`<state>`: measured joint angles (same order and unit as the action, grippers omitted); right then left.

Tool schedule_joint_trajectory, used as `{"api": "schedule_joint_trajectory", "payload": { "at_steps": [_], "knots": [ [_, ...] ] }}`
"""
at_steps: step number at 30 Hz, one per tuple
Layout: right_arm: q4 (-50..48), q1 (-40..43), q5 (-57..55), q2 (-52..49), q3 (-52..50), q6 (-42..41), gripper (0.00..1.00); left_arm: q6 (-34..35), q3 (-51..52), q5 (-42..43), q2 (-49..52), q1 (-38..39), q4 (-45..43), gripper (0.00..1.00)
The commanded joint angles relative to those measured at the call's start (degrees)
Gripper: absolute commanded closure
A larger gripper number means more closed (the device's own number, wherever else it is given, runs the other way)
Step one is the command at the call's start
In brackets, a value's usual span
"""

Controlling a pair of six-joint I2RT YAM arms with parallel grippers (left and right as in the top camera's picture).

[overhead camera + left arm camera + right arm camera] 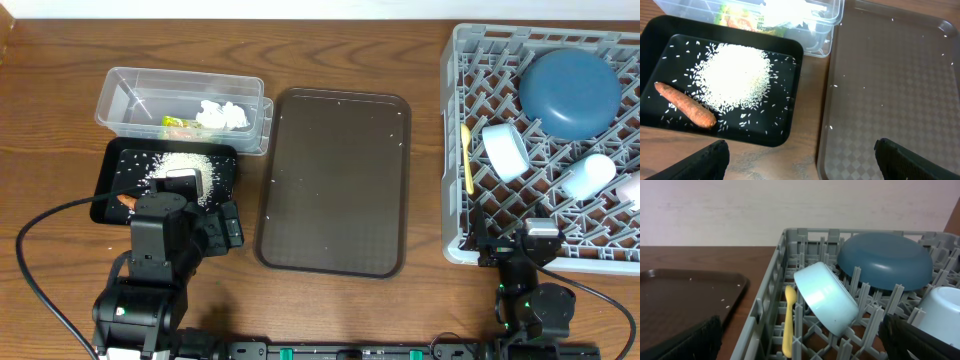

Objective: Sort waste into correct bins and load items into the dishwasher rack

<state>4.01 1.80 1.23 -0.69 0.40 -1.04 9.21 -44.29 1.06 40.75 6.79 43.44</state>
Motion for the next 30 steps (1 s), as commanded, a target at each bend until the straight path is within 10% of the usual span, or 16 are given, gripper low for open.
{"api": "schedule_joint_trajectory", "payload": {
  "at_steps": [1,15,30],
  "knots": [
    [0.26,-0.85,-0.37,0.42,-0.11,-0.79,0.01,0.33,0.09,-0.87,-0.02,-0.24,-0.04,0.05],
    [0.26,-0.85,-0.37,0.42,-0.11,-0.79,0.01,-0.37,2.36,-1.97,-3.72,-1.68,3.93,0.05],
    [0.26,-0.85,-0.37,0.42,-0.11,-0.79,0.01,-0.35,29.44,-1.97,-29.09,-8.04,-21.07,0.05]
  ]
}}
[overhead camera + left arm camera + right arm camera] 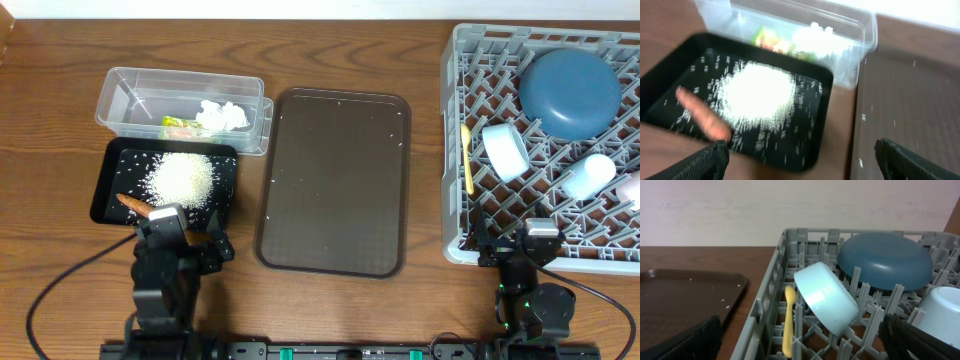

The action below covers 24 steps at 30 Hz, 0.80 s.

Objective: Sort waste into correct bins and load items into the dishwasher rack

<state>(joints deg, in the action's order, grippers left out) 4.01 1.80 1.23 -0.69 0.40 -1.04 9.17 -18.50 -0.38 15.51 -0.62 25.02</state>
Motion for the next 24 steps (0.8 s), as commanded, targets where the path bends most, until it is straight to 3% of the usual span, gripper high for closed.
{"api": "schedule_joint_trajectory", "payload": {
  "at_steps": [1,11,17,24],
  "knots": [
    [0.26,-0.85,-0.37,0.42,-0.11,-0.79,0.01,-0.35,5.57,-0.52,-5.49,-0.79,-4.92,0.05],
    [0.26,-0.85,-0.37,0.42,-0.11,-0.79,0.01,-5.18,18.34,0.07,-14.71,-2.21,-25.05,0.05],
    [0.26,-0.85,-0.37,0.42,-0.11,-0.79,0.01,-17.57,18.29,5.84,-15.43,-2.21,-24.92,0.05],
    [0.26,-0.85,-0.37,0.42,-0.11,-0.79,0.01,-17.51,18.27,5.35,-15.41,-2.21,-21.24,0.05]
  ]
}}
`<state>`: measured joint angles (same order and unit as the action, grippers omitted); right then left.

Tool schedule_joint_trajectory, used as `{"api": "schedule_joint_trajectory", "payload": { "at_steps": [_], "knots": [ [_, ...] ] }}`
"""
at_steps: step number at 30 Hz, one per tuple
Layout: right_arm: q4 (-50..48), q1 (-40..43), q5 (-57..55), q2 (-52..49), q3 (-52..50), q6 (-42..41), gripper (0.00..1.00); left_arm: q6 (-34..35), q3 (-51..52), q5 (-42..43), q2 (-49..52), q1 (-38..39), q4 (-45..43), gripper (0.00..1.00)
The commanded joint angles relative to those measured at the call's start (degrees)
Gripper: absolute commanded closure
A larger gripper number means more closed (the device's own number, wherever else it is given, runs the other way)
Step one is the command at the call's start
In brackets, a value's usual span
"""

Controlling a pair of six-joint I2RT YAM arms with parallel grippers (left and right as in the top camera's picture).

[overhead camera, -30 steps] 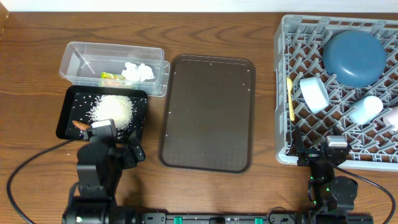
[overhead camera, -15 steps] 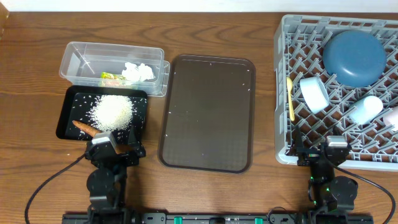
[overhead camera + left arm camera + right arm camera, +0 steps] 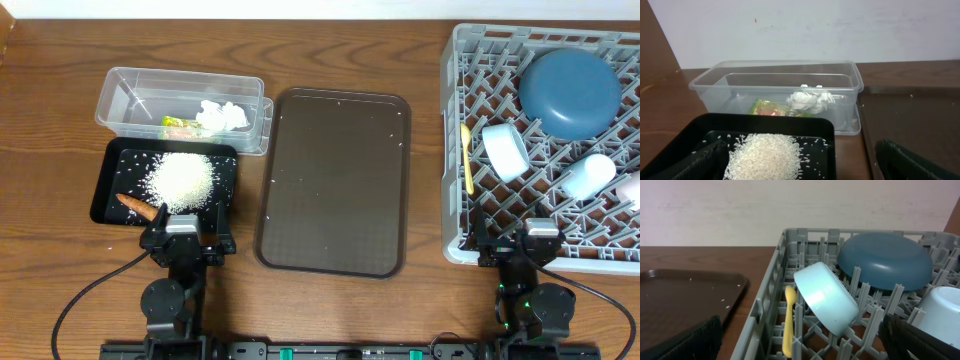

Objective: Sort waste into correct bins and load items into the dishwasher rack

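A black tray [image 3: 226, 165] holds a rice pile [image 3: 180, 178] and a carrot [image 3: 137, 206]. Behind it a clear bin [image 3: 125, 95] contains crumpled white tissue [image 3: 811, 99] and a green wrapper [image 3: 767, 107]. At the right, the grey dishwasher rack [image 3: 455, 120] carries a blue bowl [image 3: 570, 92], a light blue cup [image 3: 825, 297], a yellow spoon [image 3: 789, 322] and a white cup [image 3: 588, 175]. My left gripper [image 3: 186, 240] sits open at the black tray's front edge, nothing between its fingers [image 3: 705, 160]. My right gripper [image 3: 512, 250] rests open at the rack's front edge, empty.
A brown serving tray [image 3: 335, 180] with a few stray rice grains lies between the bins and the rack. A pink item [image 3: 630, 188] shows at the rack's right edge. Both arms are folded low at the table's front edge.
My left arm has drawn back further toward the front edge and levelled out; its camera now looks flat across the black tray to the clear bin. The right arm has not moved.
My left gripper first hung open over the front of the black tray, looking down on rice and carrot. Then it was lower and nearer the table's front edge. Now it is folded at the front edge, still open and empty. The right arm stayed parked throughout.
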<state>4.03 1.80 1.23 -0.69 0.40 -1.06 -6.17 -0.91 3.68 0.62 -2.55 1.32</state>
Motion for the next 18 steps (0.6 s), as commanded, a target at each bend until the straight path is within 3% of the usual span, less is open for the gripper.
{"api": "schedule_joint_trajectory", "payload": {
  "at_steps": [1,18],
  "knots": [
    [0.24,-0.85,-0.37,0.42,-0.11,-0.76,0.01,-2.16,0.70,1.27,-0.52,-0.28,2.45,0.05],
    [0.24,-0.85,-0.37,0.42,-0.11,-0.76,0.01,-1.07,0.68,1.86,-0.39,-0.28,2.27,0.05]
  ]
}}
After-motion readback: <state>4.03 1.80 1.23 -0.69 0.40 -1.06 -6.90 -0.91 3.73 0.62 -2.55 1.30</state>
